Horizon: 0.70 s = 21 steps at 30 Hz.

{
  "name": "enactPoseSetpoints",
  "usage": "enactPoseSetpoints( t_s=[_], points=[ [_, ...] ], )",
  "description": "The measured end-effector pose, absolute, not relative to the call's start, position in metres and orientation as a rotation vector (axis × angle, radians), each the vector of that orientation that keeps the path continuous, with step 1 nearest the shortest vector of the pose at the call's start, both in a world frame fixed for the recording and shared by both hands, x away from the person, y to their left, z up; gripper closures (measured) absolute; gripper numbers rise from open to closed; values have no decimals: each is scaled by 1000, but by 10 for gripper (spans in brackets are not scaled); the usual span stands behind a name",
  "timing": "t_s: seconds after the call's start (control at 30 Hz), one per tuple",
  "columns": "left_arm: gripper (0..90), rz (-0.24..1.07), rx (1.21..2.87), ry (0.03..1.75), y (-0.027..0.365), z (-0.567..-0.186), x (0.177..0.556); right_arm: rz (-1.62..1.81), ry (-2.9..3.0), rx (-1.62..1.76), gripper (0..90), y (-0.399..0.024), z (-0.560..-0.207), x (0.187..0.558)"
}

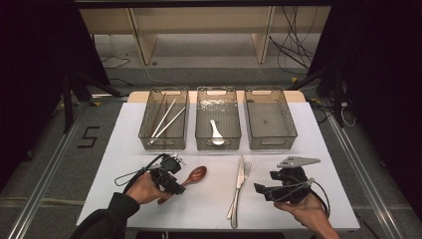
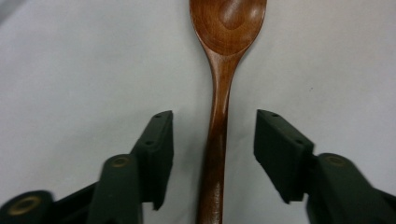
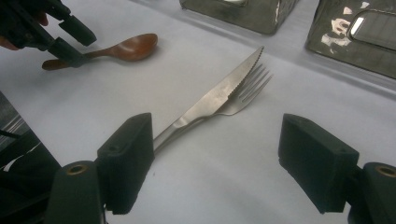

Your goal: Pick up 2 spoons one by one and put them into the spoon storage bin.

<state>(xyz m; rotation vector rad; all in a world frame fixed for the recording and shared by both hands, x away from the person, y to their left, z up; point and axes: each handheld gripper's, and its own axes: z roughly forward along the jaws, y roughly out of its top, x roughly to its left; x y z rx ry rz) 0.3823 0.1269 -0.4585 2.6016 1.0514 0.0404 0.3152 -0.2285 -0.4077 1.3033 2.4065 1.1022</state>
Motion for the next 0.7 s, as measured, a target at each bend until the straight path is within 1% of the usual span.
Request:
enactPoseSetpoints(
  t_s=[0.1, 0.23, 0.37, 0.47, 0.7],
  points=[
    [578, 22, 2620, 1033, 124, -462, 383, 1102, 2406, 1307, 275, -229, -407, 315],
    [669, 55, 2639, 1010, 122, -462, 384, 1105, 2404, 1303, 275, -229, -407, 315],
    [718, 79, 2666, 981, 121, -462, 384, 1102, 2406, 1304, 275, -229, -407, 315],
    [782, 98, 2682, 959, 119, -462, 383, 1102, 2406, 1306, 275, -228, -408, 315],
    [802, 104, 2683, 925, 118, -460, 382, 1099, 2407, 1306, 275, -229, -407, 315]
  ],
)
